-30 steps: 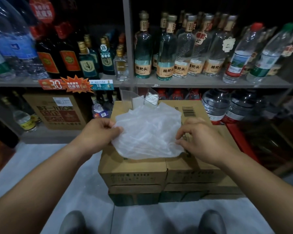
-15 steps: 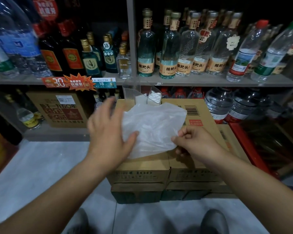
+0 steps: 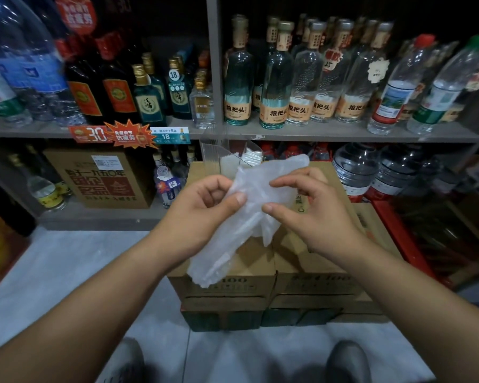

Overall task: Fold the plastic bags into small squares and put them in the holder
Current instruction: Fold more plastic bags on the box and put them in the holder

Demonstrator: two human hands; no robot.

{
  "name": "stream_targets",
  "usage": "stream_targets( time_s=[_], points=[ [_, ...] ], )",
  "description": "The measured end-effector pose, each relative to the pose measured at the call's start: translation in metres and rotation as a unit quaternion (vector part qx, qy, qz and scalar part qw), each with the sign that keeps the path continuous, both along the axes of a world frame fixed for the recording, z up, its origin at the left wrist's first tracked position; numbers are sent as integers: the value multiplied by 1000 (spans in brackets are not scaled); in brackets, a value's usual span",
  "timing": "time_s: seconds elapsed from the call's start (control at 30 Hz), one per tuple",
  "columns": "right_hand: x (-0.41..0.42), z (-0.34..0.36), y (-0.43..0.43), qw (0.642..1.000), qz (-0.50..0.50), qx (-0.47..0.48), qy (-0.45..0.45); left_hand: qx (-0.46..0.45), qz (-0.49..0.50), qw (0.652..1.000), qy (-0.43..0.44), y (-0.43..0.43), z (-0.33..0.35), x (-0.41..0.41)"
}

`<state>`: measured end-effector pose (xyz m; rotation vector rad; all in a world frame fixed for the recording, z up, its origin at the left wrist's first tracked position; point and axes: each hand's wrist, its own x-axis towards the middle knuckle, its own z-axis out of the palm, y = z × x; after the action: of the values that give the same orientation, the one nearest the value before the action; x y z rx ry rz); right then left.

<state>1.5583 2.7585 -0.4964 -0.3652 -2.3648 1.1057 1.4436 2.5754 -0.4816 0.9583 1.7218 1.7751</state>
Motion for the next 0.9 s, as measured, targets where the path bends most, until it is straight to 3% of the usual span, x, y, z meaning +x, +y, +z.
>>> stream_targets(
  time_s=[0.23,0.43,0.57,0.73,0.9],
  points=[
    [-9,4,-10,1000,11,-14,23,34,24,995,-87,2,3,-8],
    [-13,-3,-21,999,3,27,-21,72,22,984,-165,4,2,-12],
    [-18,-9,-27,1000,-10,-21,-6,69,0,985,-160,8,0,-10],
    [-17,-10,-25,998,-21,-58,-5,62,62,990,-114,8,-4,-17],
    [-14,-10,-16,995,-36,-43,-81,86,81,983,-144,0,-5,-31]
  ],
)
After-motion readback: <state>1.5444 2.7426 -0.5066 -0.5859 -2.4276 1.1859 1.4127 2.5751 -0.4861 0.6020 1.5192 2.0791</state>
